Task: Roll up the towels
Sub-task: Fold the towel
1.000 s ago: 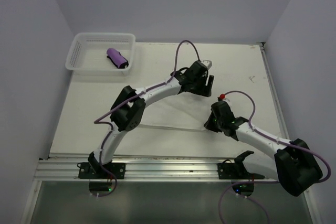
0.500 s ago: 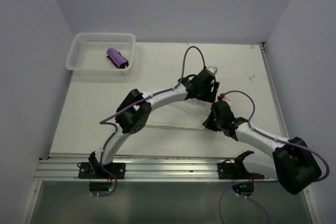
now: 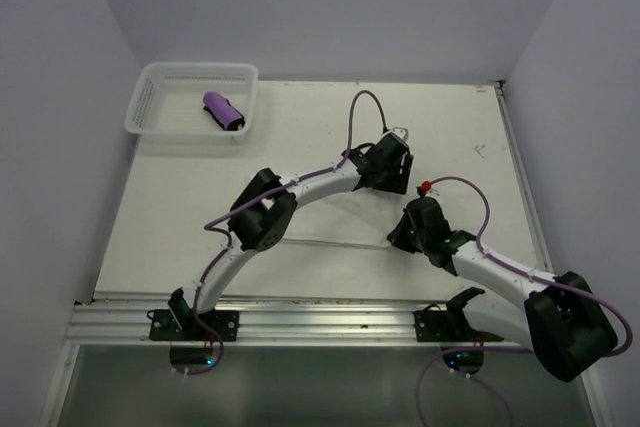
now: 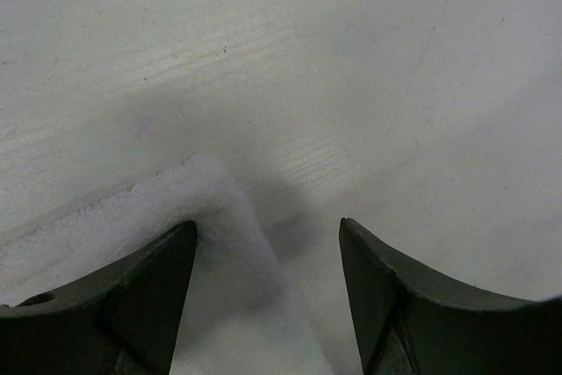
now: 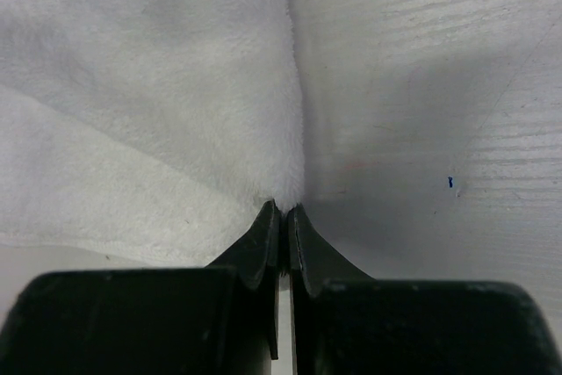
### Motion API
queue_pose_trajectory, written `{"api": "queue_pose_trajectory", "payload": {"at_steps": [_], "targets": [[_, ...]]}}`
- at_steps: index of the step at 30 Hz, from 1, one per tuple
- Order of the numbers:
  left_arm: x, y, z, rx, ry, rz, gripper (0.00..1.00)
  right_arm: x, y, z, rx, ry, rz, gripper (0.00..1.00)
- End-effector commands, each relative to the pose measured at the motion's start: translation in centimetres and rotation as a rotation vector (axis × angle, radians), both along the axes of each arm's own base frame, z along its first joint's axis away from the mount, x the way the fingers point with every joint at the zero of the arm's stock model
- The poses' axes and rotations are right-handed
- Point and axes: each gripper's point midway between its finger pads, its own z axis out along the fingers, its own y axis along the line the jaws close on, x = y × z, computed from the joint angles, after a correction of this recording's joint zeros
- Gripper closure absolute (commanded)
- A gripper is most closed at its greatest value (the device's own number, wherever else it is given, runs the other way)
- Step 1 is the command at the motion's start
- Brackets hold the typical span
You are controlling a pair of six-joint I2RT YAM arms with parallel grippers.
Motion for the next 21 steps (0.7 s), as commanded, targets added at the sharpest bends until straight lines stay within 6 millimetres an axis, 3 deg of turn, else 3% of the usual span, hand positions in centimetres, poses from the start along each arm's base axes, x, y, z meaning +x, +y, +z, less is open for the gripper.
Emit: {"api": "queue_pose_trajectory", "payload": {"at_steps": [1,12,21], "targets": [[2.0,0.6,-1.0,0.006,-0.019,0.062,0.31,-2.6,-1.7,-2.1,-0.074,0.092,0.014,1.0],[1.2,3.9,-6.5,0.171,0.052,0.113,0.43,-2.7,-2.0,-1.6,-0.06,0.053,0.005,1.0],[1.7,4.4,-8.1,0.222,0.081,0.161,0.56,-2.8,-1.5,-1.2,-0.04,0.033,0.034,1.0]]}}
